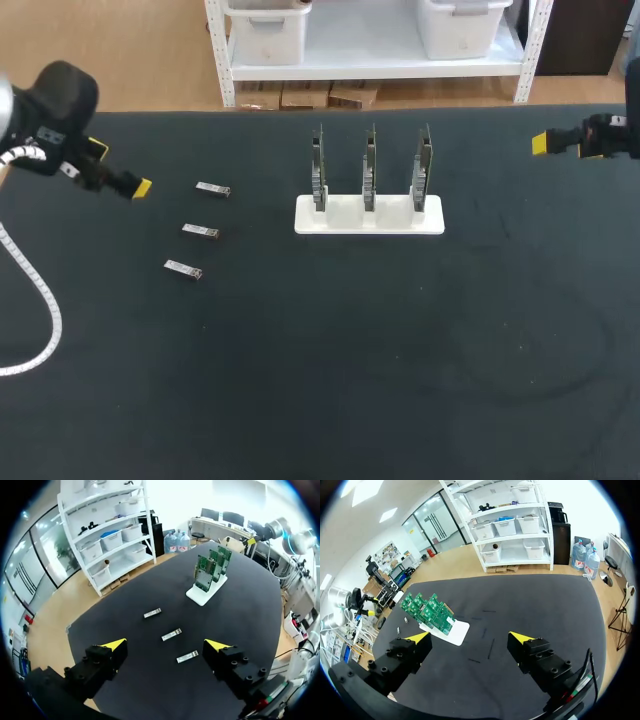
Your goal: Pick up the optical module with the left hand, and insert it into the network port with the right hand.
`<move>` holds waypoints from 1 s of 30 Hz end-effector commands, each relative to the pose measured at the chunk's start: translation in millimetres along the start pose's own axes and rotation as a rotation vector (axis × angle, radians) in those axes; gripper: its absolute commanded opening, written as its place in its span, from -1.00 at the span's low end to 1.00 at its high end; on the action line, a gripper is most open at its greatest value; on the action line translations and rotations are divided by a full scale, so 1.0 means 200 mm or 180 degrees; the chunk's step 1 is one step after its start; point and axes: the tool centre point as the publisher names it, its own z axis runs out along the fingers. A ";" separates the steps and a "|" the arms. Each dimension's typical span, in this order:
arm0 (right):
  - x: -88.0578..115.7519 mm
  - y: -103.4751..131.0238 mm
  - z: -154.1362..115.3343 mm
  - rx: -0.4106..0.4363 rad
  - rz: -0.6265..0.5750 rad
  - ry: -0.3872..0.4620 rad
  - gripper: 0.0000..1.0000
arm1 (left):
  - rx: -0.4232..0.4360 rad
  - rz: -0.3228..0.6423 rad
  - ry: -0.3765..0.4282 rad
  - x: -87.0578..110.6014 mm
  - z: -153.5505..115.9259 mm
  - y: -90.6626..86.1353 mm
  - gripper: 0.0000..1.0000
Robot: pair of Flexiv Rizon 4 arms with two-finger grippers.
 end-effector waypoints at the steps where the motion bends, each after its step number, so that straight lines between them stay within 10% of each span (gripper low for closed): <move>1: 0.00 0.00 -0.01 0.0008 0.0000 0.0002 1.00 | -0.0016 -0.0002 0.0139 -0.02 0.02 0.00 1.00; 22: 0.00 0.00 -0.01 0.0008 0.0000 0.0002 1.00 | -0.0016 -0.0002 0.0139 -0.02 0.02 0.00 1.00; 30: 0.00 0.00 -0.01 0.0008 0.0000 0.0002 1.00 | -0.0116 0.1341 0.0879 0.01 0.07 -0.15 1.00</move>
